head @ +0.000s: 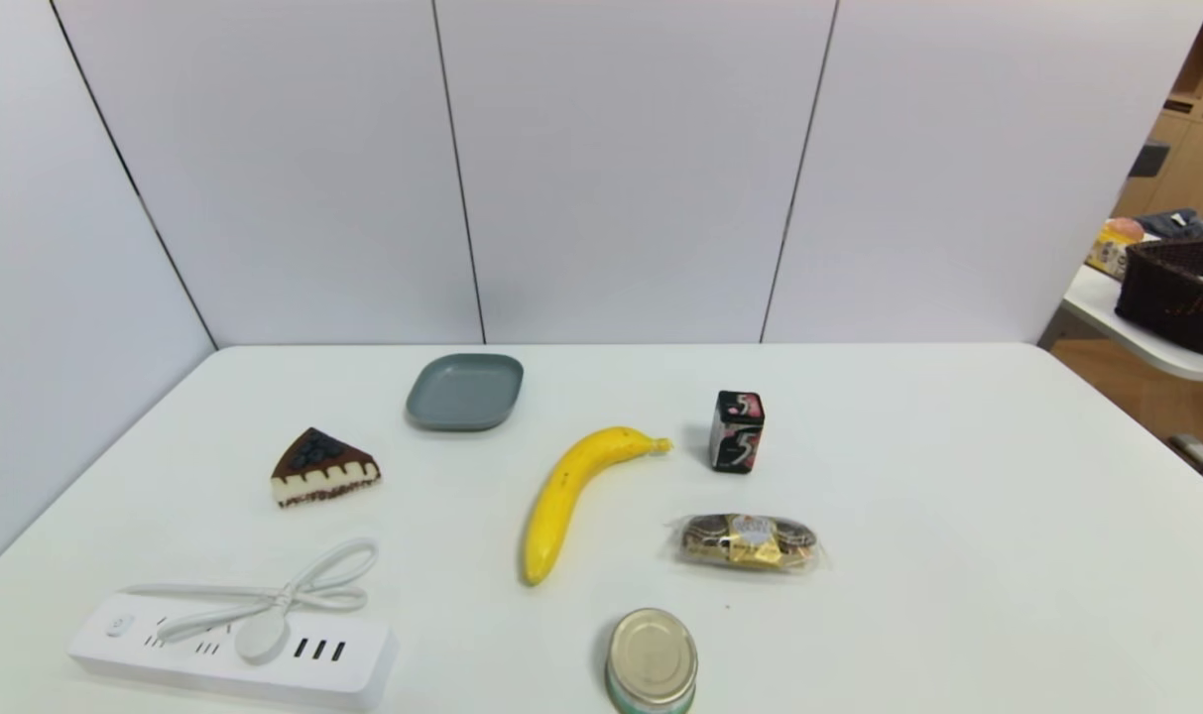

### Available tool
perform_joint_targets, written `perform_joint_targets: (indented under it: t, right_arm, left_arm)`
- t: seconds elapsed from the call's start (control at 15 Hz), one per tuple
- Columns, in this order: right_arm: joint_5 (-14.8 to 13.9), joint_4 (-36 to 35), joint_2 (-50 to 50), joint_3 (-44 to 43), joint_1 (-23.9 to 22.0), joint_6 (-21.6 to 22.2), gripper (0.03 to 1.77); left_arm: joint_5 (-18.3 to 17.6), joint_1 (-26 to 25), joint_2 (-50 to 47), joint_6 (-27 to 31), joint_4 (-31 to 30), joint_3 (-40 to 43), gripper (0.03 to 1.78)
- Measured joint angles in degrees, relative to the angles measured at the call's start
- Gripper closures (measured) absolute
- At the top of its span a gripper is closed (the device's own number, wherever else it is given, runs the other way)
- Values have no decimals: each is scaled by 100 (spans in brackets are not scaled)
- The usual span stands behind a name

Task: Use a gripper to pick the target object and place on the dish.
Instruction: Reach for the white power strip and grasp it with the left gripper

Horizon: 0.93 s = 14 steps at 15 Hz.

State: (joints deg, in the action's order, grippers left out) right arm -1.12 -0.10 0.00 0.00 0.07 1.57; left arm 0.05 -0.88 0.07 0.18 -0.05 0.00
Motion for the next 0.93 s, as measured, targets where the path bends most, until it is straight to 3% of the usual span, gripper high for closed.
perform_joint_targets:
  t: [0.67,0.93]
  right_arm:
    - [-2,2,0,0,0,-1,9]
    - [0,2,0,0,0,-1,9]
  left_arm:
    - [110,0,0,-495,-48,0,12]
    - [488,-2,0,-425,-918,-73,12]
